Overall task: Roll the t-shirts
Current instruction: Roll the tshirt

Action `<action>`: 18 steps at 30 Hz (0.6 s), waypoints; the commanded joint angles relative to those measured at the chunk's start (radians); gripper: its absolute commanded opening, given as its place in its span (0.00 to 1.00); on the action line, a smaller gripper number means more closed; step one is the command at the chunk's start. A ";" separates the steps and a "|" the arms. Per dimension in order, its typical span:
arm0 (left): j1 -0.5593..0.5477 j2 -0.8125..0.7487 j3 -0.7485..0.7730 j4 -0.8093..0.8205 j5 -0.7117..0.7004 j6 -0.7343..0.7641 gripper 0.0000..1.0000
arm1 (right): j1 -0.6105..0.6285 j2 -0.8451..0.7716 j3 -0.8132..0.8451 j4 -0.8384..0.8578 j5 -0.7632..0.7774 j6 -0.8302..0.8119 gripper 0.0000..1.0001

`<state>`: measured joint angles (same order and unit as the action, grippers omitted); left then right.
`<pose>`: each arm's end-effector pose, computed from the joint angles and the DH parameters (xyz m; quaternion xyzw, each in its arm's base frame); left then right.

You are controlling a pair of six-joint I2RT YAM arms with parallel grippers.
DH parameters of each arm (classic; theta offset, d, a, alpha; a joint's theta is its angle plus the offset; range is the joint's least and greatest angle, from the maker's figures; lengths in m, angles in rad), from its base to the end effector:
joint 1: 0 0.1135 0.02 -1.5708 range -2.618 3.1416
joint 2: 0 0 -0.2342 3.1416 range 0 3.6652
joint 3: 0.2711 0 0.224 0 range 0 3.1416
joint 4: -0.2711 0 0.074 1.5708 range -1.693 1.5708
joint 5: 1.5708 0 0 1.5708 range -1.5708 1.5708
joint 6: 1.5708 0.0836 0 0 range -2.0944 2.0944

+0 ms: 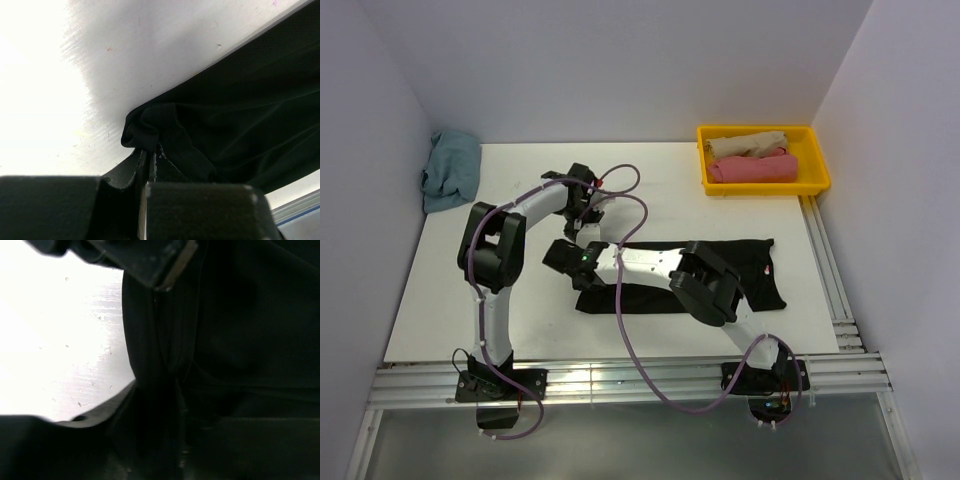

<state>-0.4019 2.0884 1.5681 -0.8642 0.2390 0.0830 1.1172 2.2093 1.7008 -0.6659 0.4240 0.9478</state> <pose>0.3436 -0.1675 0.1092 0.2481 0.9570 -0.1319 0.0723 0.2217 0.3762 0.1103 -0.0398 0.9585 0.0595 0.2758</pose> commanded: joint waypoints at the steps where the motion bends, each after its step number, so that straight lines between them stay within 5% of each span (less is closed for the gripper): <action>1: -0.008 -0.005 0.040 -0.015 0.020 -0.002 0.04 | 0.004 -0.008 -0.027 0.040 -0.033 0.003 0.33; 8: -0.005 -0.016 0.076 -0.030 0.062 0.011 0.28 | -0.019 -0.184 -0.298 0.357 -0.120 0.025 0.13; 14: 0.017 -0.028 0.165 -0.065 0.146 0.026 0.53 | -0.086 -0.353 -0.648 0.771 -0.238 0.117 0.07; 18: 0.052 -0.040 0.187 -0.093 0.238 0.047 0.60 | -0.154 -0.395 -0.869 1.093 -0.335 0.193 0.06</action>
<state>-0.3775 2.0895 1.7180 -0.9195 0.3740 0.0978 1.0100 1.8450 0.9413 0.1349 0.1722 1.0695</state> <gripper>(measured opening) 0.589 0.136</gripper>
